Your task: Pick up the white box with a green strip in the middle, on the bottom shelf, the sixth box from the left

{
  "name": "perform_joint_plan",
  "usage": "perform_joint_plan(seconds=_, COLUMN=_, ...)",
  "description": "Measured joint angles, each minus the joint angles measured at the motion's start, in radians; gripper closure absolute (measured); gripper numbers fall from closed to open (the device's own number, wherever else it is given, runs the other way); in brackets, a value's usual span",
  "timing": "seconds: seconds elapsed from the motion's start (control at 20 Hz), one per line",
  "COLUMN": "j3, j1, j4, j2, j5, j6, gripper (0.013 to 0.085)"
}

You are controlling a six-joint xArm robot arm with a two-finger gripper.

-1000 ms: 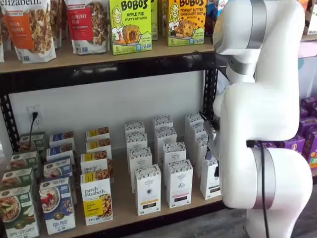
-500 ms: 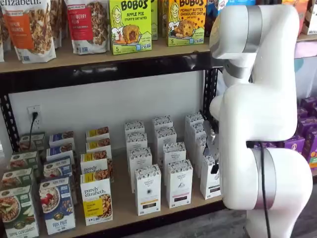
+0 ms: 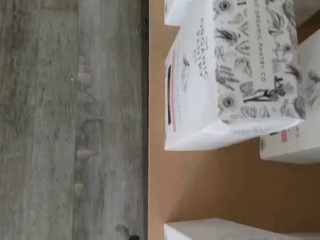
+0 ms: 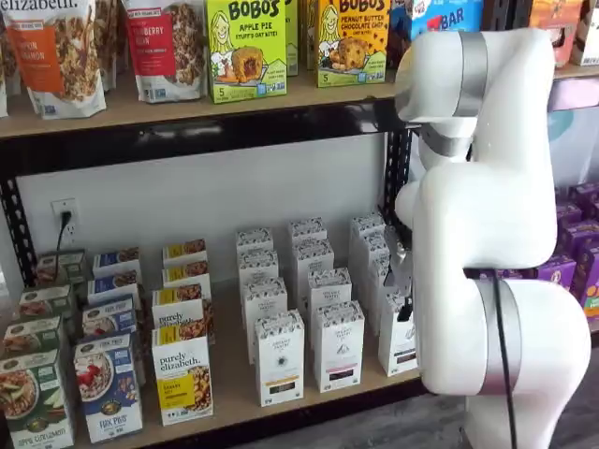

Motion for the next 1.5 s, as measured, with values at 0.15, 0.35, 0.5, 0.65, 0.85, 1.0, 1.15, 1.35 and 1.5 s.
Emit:
perform_joint_plan(seconds=0.15, j3=-0.056, j1=0.001, j4=-0.034, j2=0.048, j5=-0.006, j6=0.031, gripper=0.0130)
perform_joint_plan(seconds=0.35, j3=-0.133, j1=-0.003, j4=-0.054, j2=0.111, j5=-0.006, j6=0.047, gripper=0.0130)
perform_joint_plan(seconds=0.5, j3=-0.172, j1=-0.009, j4=-0.072, j2=0.144, j5=-0.007, j6=0.059, gripper=0.0130)
perform_joint_plan(seconds=0.65, j3=-0.214, j1=-0.019, j4=-0.138, j2=0.179, j5=-0.007, j6=0.108, gripper=0.0130)
perform_joint_plan(seconds=0.85, j3=-0.255, j1=-0.028, j4=-0.246, j2=0.211, j5=0.009, j6=0.197, gripper=0.0130)
perform_joint_plan(seconds=1.0, j3=-0.283, j1=-0.030, j4=-0.340, j2=0.237, j5=0.022, j6=0.280, gripper=0.0130)
perform_joint_plan(seconds=1.15, j3=-0.301, j1=-0.029, j4=-0.381, j2=0.260, j5=0.018, j6=0.317, gripper=0.0130)
perform_joint_plan(seconds=1.35, j3=-0.309, j1=-0.028, j4=-0.389, j2=0.276, j5=0.009, j6=0.323, gripper=0.0130)
perform_joint_plan(seconds=1.5, j3=-0.313, j1=-0.027, j4=-0.376, j2=0.281, j5=0.007, j6=0.312, gripper=0.0130)
